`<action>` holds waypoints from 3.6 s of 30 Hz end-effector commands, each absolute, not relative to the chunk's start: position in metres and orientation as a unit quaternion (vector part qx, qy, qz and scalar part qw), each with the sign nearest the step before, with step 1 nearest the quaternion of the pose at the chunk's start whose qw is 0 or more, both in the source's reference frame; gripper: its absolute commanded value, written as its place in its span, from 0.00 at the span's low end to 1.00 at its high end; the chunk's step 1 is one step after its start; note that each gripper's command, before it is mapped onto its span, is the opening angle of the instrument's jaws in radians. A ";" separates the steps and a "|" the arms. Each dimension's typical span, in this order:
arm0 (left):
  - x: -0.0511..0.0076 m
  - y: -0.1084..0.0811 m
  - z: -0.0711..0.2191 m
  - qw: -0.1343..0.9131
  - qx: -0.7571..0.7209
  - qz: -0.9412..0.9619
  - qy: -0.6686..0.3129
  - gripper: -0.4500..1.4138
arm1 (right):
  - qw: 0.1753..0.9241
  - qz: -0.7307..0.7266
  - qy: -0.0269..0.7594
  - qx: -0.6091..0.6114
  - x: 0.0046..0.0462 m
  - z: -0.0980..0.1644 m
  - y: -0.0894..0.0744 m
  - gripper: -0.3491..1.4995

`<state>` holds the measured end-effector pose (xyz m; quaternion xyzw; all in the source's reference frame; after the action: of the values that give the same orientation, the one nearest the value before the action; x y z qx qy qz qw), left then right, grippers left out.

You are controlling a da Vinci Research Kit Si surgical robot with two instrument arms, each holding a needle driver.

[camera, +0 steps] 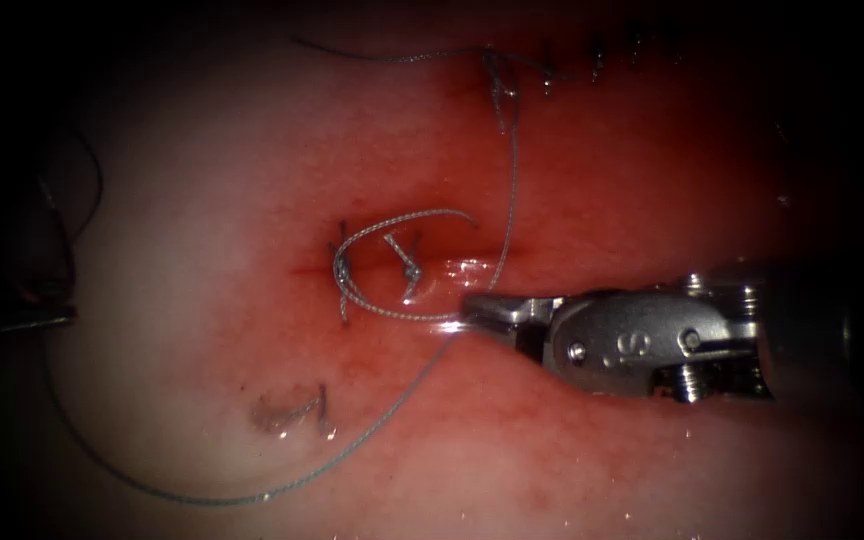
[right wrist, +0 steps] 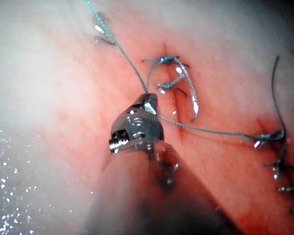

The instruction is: Wound Closure

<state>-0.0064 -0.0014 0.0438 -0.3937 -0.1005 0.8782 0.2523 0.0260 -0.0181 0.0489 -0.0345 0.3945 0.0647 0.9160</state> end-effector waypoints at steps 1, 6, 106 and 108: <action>-0.0070 -0.001 0.044 0.252 -0.393 0.879 -0.100 0.00 | 0.919 0.053 0.391 -0.018 0.0273 0.048 -0.020 0.00; -0.0069 -0.001 0.045 0.249 -0.392 0.880 -0.100 0.00 | 0.930 0.001 0.363 0.048 0.0289 0.044 -0.024 0.00; -0.0072 -0.002 0.046 0.243 -0.385 0.884 -0.104 0.00 | 0.919 -0.114 0.377 0.033 0.0287 0.038 -0.029 0.00; -0.0072 -0.002 0.046 0.243 -0.385 0.884 -0.104 0.00 | 0.921 -0.122 0.368 0.043 0.0287 0.037 -0.029 0.00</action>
<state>-0.0066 -0.0017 0.0453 -0.3851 -0.1036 0.8843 0.2428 0.0279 -0.0285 0.0366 0.0434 0.3658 -0.1220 0.9216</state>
